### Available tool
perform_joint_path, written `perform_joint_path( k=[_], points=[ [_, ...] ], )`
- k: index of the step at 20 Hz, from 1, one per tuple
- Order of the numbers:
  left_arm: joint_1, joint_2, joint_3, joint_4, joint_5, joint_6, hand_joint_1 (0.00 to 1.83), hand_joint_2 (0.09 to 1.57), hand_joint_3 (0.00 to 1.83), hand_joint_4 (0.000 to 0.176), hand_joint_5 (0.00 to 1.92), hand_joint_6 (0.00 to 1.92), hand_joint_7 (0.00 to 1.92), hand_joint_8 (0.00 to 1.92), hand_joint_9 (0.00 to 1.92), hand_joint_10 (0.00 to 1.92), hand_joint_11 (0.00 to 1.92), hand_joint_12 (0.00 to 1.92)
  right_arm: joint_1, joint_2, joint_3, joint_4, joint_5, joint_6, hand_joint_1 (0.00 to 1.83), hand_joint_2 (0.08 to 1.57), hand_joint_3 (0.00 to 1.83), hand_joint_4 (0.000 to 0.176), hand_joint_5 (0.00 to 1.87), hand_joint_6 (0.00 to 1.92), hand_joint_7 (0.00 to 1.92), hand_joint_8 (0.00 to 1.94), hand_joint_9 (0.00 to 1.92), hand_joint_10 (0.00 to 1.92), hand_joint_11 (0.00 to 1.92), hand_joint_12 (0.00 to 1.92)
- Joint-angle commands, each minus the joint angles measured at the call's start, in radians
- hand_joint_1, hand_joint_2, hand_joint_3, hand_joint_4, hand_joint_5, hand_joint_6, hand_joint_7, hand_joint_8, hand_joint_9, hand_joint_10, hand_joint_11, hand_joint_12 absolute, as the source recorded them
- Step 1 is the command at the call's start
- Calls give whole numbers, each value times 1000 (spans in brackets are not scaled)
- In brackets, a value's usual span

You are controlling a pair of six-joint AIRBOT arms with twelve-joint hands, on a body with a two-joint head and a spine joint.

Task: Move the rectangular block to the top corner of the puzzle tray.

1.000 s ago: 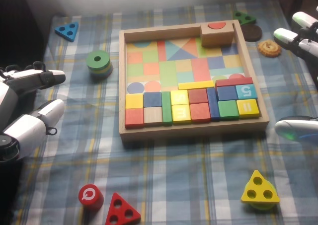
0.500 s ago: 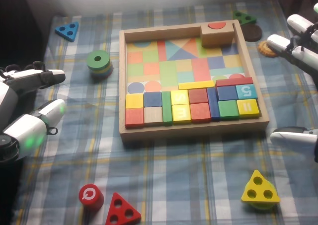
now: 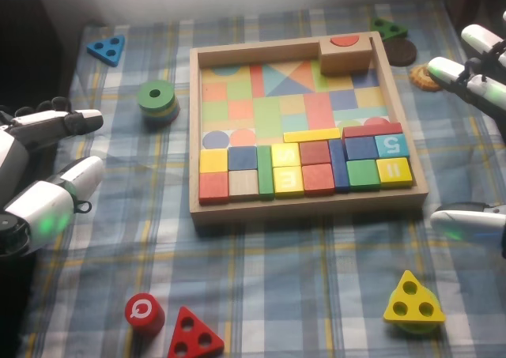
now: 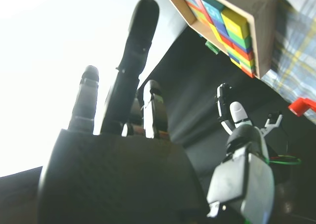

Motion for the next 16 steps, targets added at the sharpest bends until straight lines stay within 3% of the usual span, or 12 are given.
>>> perform_joint_path(
  k=[1,3,6,7,8,10,11,12,13,14,15,16],
  points=[
    [-4,-3,-3,36,-115,-11,567,1373,0,0,632,0,596,2,461,200,0,1346,2,0,4,-21,131,3,0,878,0,117,115,5,0,0,0,0,0,0],
    [-4,-5,-2,34,-115,-11,583,1370,0,0,633,1,592,0,460,181,0,1332,-1,-2,5,-16,134,6,0,886,0,125,96,0,0,0,0,0,0,0],
    [-4,-8,0,31,-115,-11,599,1388,2,0,594,1,548,1,426,122,0,1165,-17,-14,24,-4,136,50,0,890,0,101,96,2,0,0,0,0,1,0],
    [-4,-9,0,31,-115,-11,597,1385,1,0,598,2,548,1,438,112,0,1189,-28,-19,36,0,141,87,0,901,2,109,94,1,0,0,0,0,0,0],
    [-4,-9,0,31,-115,-11,566,1387,1,0,598,1,552,2,445,106,0,1209,-39,-21,46,2,146,122,0,922,12,93,120,11,0,0,0,0,0,0],
    [-4,-9,0,31,-115,-12,600,1380,0,0,596,0,555,2,465,99,0,1251,-48,-21,51,10,159,146,0,899,0,105,115,7,0,0,0,0,0,0],
    [-4,-9,-1,31,-116,-12,595,1377,0,0,599,1,563,4,457,87,0,1216,-49,-21,51,14,163,146,0,901,1,88,115,7,0,0,0,0,0,0],
    [-4,-10,-1,30,-116,-12,575,1379,0,0,599,1,570,6,467,85,0,1239,-51,-21,51,18,170,146,0,931,15,50,104,2,0,0,0,0,0,0],
    [-4,-11,0,27,-117,-12,554,1378,0,0,603,2,581,8,482,86,0,1264,-53,-22,49,22,182,146,0,949,22,42,120,8,0,0,0,0,0,0],
    [-3,-14,0,26,-118,-12,549,1379,0,0,611,5,590,9,497,88,0,1285,-58,-26,48,28,197,146,0,917,6,69,115,5,0,0,0,0,0,0],
    [-2,-14,0,27,-117,-12,549,1376,0,0,616,5,591,7,514,92,0,1354,-61,-30,47,34,211,146,0,954,22,39,132,11,25,9,0,0,0,0],
    [0,-15,0,29,-111,-11,555,1370,0,0,621,6,589,4,516,90,0,1393,-63,-37,47,39,227,146,0,951,19,34,133,10,35,12,0,0,0,0]
  ],
)
